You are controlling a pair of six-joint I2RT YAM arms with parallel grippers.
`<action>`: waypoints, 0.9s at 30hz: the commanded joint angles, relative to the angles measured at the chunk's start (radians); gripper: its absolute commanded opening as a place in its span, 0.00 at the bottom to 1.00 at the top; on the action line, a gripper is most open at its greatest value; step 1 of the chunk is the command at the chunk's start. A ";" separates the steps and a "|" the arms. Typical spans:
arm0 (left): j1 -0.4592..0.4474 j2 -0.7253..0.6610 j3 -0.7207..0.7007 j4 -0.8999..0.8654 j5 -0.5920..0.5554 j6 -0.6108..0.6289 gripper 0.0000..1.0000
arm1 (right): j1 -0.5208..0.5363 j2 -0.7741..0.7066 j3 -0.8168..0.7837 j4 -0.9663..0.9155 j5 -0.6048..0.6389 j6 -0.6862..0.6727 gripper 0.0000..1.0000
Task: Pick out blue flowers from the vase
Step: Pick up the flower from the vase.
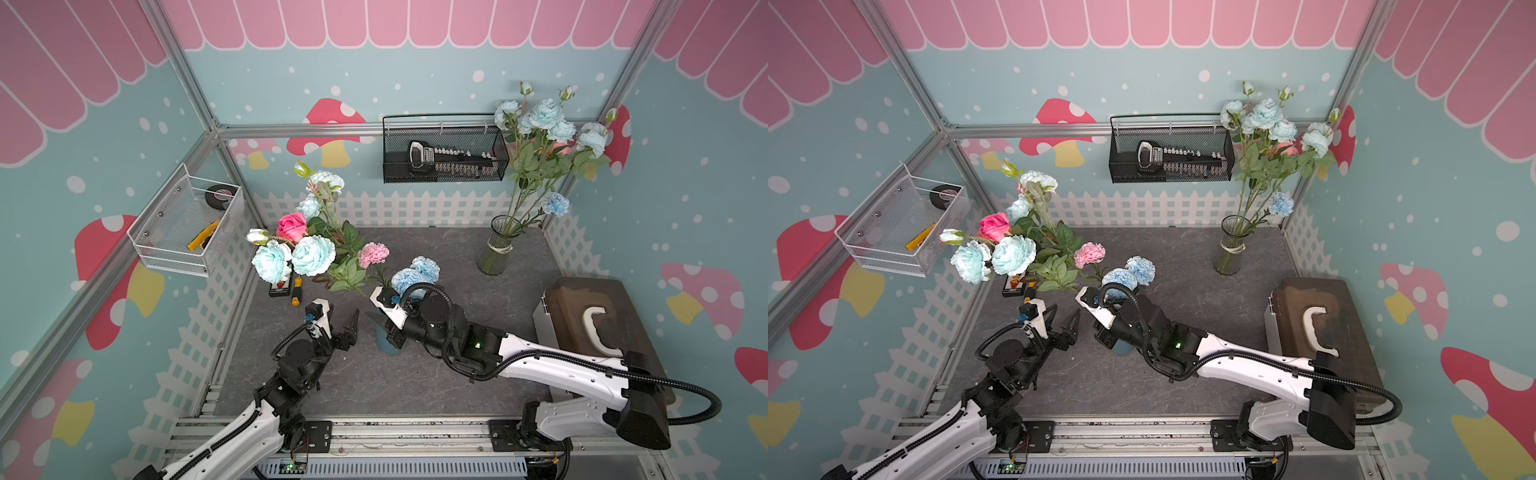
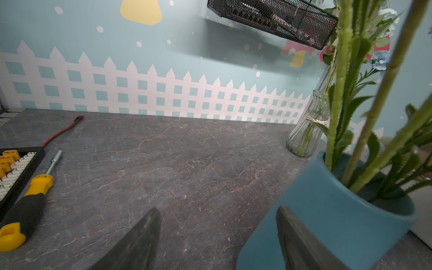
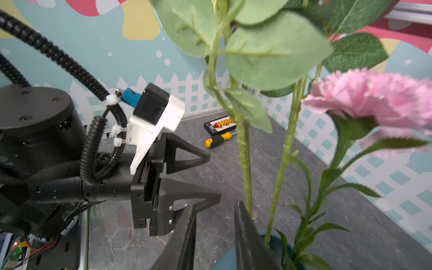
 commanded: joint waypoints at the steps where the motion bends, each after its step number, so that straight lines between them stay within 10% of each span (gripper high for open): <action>1: -0.006 -0.002 0.014 0.004 -0.016 0.014 0.78 | 0.006 0.028 0.063 0.021 0.031 -0.050 0.27; 27: -0.005 0.016 0.022 0.004 -0.026 0.009 0.79 | -0.021 0.148 0.170 -0.052 0.077 -0.034 0.21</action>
